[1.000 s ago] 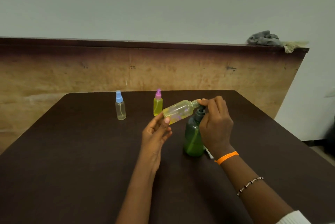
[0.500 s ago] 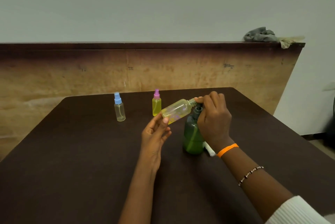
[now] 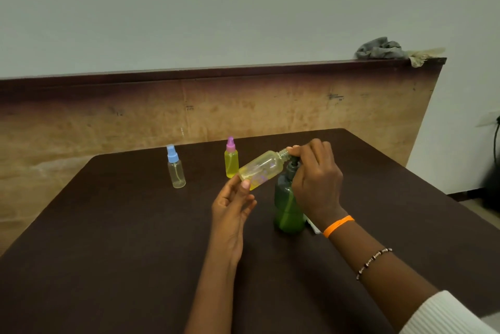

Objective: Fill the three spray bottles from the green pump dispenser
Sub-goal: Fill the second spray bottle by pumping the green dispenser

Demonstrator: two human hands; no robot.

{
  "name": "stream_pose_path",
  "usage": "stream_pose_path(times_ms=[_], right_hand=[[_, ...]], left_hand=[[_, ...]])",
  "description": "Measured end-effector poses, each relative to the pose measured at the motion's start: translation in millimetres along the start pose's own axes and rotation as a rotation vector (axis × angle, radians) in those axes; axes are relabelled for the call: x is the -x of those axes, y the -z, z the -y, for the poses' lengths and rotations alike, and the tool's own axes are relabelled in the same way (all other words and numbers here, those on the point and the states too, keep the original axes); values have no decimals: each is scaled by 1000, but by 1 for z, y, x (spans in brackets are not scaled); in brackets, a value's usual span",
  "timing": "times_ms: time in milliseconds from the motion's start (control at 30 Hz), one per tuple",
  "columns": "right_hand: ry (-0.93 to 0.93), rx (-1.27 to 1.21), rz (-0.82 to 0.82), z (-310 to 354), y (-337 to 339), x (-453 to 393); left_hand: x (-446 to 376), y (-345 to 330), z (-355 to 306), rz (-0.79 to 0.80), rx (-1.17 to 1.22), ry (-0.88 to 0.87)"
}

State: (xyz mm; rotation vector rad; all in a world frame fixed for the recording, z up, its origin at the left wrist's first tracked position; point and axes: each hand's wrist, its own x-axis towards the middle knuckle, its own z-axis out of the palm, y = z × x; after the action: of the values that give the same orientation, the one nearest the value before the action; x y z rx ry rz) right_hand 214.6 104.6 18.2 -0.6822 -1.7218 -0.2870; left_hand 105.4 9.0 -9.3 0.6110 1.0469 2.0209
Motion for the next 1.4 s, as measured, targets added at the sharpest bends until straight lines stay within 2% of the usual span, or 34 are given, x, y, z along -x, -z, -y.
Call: stream_pose_path(times_ms=[167, 267, 433, 767, 933, 1133, 1233, 1400], right_hand=[[96, 56, 93, 0, 10, -23], [69, 29, 150, 0, 13, -34], [-47, -21, 32, 5, 4, 5], [84, 57, 162, -1, 15, -33], [-6, 11, 68, 3, 8, 6], [117, 53, 155, -5, 18, -20], [74, 3, 165, -4, 21, -27], [-8, 12, 50, 1, 11, 6]], left_hand=[[1, -1, -1, 9, -16, 15], [0, -2, -2, 22, -24, 8], [-2, 1, 1, 16, -26, -2], [2, -3, 1, 17, -36, 7], [0, -2, 1, 9, -26, 1], [2, -3, 2, 25, -50, -8], [1, -3, 2, 34, -59, -14], [-1, -1, 3, 32, -54, -16]])
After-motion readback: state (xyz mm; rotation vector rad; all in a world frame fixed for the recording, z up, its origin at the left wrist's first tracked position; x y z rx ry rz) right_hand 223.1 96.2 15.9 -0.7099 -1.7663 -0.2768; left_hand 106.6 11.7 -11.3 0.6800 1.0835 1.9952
